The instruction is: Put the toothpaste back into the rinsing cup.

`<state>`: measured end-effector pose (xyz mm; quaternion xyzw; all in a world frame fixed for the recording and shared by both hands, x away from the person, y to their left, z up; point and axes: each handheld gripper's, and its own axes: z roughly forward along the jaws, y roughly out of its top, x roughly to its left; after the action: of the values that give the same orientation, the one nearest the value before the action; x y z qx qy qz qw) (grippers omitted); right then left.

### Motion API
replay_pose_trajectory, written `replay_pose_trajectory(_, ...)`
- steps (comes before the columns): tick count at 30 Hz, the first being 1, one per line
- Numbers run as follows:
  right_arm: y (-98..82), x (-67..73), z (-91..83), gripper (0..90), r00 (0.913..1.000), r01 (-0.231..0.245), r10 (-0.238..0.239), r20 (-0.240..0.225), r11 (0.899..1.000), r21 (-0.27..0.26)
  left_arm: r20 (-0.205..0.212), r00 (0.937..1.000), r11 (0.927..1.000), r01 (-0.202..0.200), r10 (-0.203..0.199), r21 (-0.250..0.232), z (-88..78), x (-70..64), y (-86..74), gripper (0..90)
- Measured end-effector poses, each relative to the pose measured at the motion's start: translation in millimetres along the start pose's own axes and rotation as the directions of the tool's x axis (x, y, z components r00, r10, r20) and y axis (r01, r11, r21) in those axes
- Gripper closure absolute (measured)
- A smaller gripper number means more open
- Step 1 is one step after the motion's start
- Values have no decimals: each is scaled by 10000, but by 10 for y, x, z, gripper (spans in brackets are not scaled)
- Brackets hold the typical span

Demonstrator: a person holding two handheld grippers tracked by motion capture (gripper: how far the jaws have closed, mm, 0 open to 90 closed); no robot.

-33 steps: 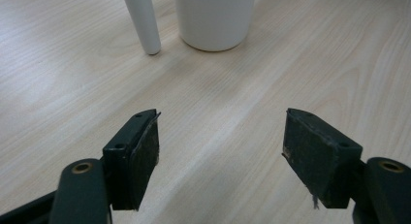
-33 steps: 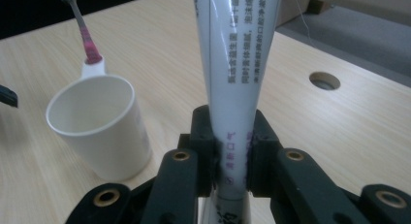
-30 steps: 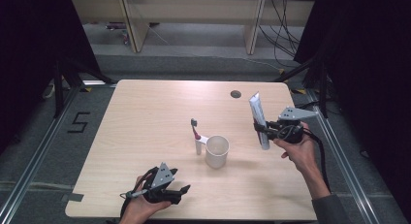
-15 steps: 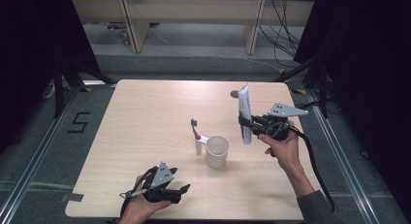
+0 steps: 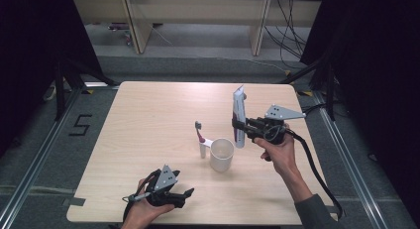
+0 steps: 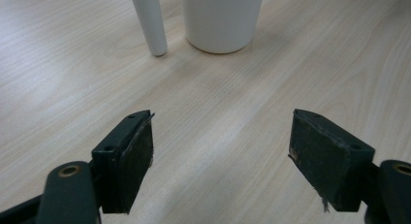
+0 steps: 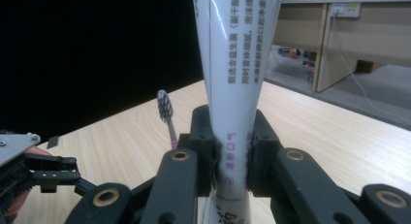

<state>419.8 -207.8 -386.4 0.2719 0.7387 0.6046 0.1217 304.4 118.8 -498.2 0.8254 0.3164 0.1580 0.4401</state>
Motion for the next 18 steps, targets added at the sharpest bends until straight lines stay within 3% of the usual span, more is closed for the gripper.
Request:
replay_pose_trajectory(8, -67, 54, 167, 771, 9997, -34, 37, -237, 9999, 132, 9, 9998, 9997, -195, 195, 123, -9, 10, 8, 228)
replay_pose_trajectory(9, -76, 78, 182, 771, 9990, -304, 309, -316, 9994, 134, -2, 9998, 9997, -191, 191, 130, -7, 11, 9, 228)
replay_pose_trajectory(11, -83, 93, 197, 771, 9987, -382, 390, -328, 9990, 239, 15, 9999, 9999, -120, 120, 54, -6, 0, 5, 228)
replay_pose_trajectory(13, -93, 82, 229, 771, 9990, 39, -37, -435, 10000, 52, -46, 9994, 9991, -345, 347, 244, -14, 16, 10, 228)
replay_pose_trajectory(14, -104, 113, 229, 771, 9987, -361, 367, -364, 9992, 162, -6, 9997, 9996, -241, 241, 169, -7, 10, 12, 228)
replay_pose_trajectory(15, -105, 99, 231, 771, 9989, -185, 200, -433, 9992, 359, -43, 9997, 9995, -246, 247, 177, -5, 13, 12, 228)
replay_pose_trajectory(17, -130, 111, 251, 770, 9990, -265, 274, -356, 9993, 260, 39, 9999, 9999, -121, 121, 58, -3, -5, 5, 228)
replay_pose_trajectory(18, -139, 106, 262, 770, 9990, -180, 188, -403, 9996, 220, 3, 9997, 9995, -258, 258, 171, -9, 5, 8, 228)
